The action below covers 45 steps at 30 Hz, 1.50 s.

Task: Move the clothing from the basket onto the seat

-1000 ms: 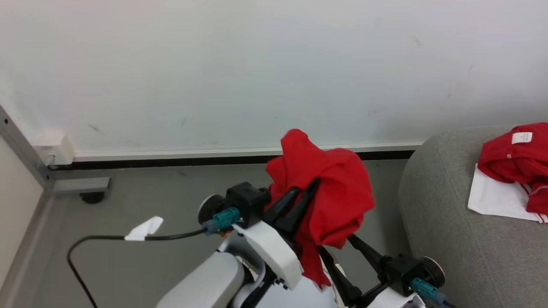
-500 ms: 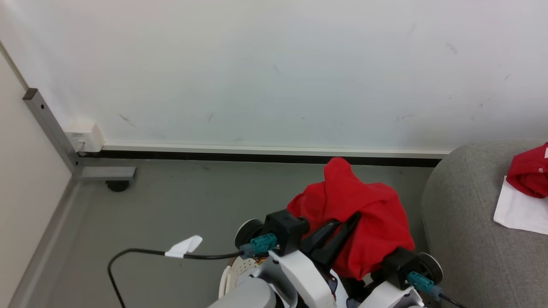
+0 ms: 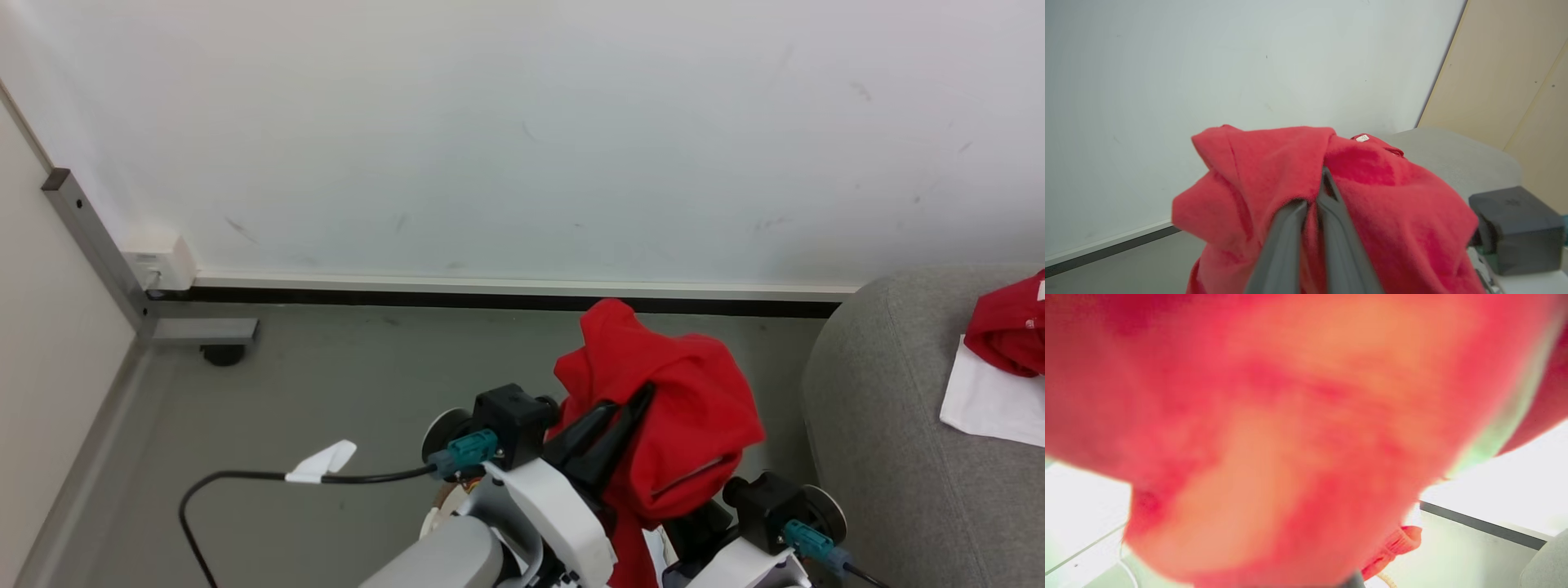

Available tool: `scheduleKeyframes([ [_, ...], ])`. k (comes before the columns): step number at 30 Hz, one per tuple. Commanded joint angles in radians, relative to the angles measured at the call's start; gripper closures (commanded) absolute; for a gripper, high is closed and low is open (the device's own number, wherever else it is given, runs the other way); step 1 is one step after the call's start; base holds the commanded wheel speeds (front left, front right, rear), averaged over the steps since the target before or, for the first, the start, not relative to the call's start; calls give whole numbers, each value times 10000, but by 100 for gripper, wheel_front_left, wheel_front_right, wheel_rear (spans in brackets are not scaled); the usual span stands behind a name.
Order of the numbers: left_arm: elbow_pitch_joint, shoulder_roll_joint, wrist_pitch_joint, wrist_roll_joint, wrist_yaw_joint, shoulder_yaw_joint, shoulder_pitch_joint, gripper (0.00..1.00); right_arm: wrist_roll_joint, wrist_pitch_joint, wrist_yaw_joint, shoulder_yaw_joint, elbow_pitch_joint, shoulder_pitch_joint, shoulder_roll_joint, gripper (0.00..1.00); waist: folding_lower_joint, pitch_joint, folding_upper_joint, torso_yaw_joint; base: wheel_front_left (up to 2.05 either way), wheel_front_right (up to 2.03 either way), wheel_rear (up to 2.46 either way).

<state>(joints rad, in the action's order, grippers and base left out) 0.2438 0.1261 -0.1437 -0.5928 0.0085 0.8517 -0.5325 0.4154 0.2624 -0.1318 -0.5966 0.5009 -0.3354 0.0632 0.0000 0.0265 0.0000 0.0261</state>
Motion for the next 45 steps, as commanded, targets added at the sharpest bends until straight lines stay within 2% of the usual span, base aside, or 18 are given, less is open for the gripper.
scheduleKeyframes([
  [1,-33,70,-88,-154,16,-53,-60,100,59,34,23,31,-34,165,35,100,0,-5,0,-19,0,0,0],
  [14,-30,172,-87,-197,179,-52,-4,100,96,34,23,77,-216,252,83,100,0,-34,0,-263,0,0,0],
  [15,-29,189,-72,-198,181,-40,-3,96,162,34,23,119,-216,287,75,100,0,-35,0,-304,0,0,0],
  [16,-32,202,-73,-198,197,-43,3,75,230,34,23,130,-250,301,65,100,0,-40,0,-353,0,0,0],
  [17,-37,221,-87,-199,192,-46,2,34,268,34,23,113,-282,280,57,100,0,-50,0,-413,0,0,0],
  [18,-40,239,-93,-198,193,-43,4,0,303,34,23,117,-305,251,72,100,0,-54,0,-480,0,0,0],
  [31,-198,524,-210,-191,370,-155,137,0,726,36,23,1293,-1034,337,452,100,0,-146,0,-1858,0,0,0],
  [39,-347,647,-368,-137,408,-148,204,0,496,34,23,2584,-1579,574,803,100,0,-335,0,-3145,0,0,0],
  [45,-434,767,-433,-22,356,-75,120,0,437,35,23,3589,-2025,725,759,100,0,-643,0,-4054,0,0,0],
])
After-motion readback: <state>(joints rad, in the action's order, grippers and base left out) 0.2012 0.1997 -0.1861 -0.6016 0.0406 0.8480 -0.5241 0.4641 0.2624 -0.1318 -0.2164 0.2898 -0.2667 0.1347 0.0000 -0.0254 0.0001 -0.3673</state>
